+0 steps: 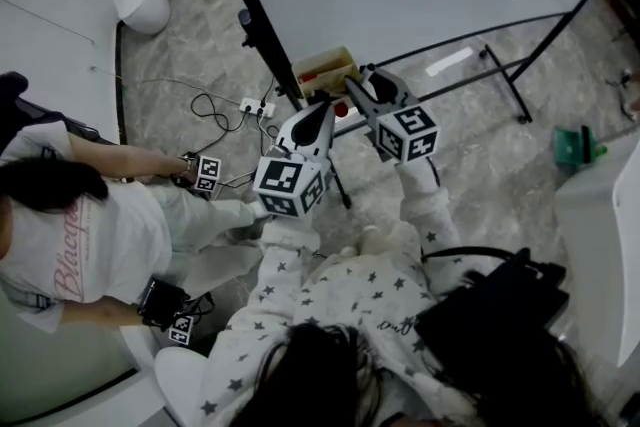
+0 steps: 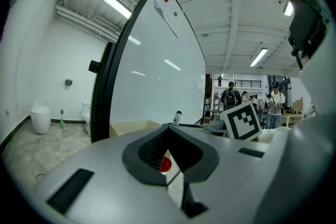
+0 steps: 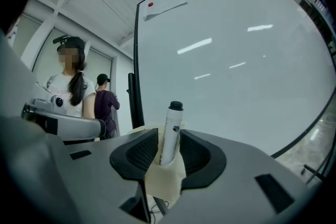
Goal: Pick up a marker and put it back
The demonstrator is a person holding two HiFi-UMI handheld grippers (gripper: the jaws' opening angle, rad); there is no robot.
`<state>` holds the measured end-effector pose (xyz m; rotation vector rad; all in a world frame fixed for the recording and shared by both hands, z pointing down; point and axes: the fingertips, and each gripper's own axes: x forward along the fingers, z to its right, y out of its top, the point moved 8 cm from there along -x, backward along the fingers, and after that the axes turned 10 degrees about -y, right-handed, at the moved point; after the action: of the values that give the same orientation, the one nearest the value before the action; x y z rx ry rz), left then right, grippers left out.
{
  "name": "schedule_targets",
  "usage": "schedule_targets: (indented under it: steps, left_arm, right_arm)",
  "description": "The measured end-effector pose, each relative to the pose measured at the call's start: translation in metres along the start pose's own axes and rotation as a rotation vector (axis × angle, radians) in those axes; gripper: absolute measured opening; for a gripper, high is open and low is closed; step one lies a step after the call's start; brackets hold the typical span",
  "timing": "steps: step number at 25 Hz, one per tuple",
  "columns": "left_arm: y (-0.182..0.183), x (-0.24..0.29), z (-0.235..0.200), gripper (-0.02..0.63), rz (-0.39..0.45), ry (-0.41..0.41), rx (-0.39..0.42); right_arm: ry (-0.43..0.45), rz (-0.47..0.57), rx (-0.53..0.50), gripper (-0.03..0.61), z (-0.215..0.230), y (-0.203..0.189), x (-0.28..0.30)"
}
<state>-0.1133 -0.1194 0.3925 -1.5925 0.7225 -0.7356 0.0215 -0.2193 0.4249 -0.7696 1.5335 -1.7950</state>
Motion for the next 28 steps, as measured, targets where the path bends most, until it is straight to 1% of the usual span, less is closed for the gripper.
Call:
schedule_targets:
  steps: [1, 4, 9, 13, 18, 28]
  left_arm:
    - [-0.001, 0.000, -0.001, 0.002, 0.000, 0.003, -0.004]
    - [-0.003, 0.002, -0.002, 0.002, -0.002, 0.006, -0.009]
    - [-0.003, 0.003, -0.002, 0.002, 0.000, 0.003, -0.007]
    - [-0.002, 0.006, -0.006, 0.002, 0.009, 0.000, -0.018]
    - [0.000, 0.010, -0.016, 0.002, 0.024, 0.003, -0.025]
    - [0.010, 0.021, -0.022, 0.002, 0.054, -0.010, -0.009]
  right_arm:
    - [-0.017, 0.006, -0.005, 0.112, 0.000, 0.000, 0.000]
    - [-0.055, 0.022, -0.027, 0.106, -0.002, 0.000, -0.001]
    - [-0.067, 0.046, -0.060, 0.084, -0.012, 0.002, -0.003]
    - [-0.056, 0.044, -0.066, 0.080, -0.013, 0.008, 0.000]
    - [-0.032, 0.062, -0.047, 0.080, -0.010, 0.018, 0.003]
    - [-0.011, 0.091, -0.085, 0.080, -0.007, 0.042, 0.005]
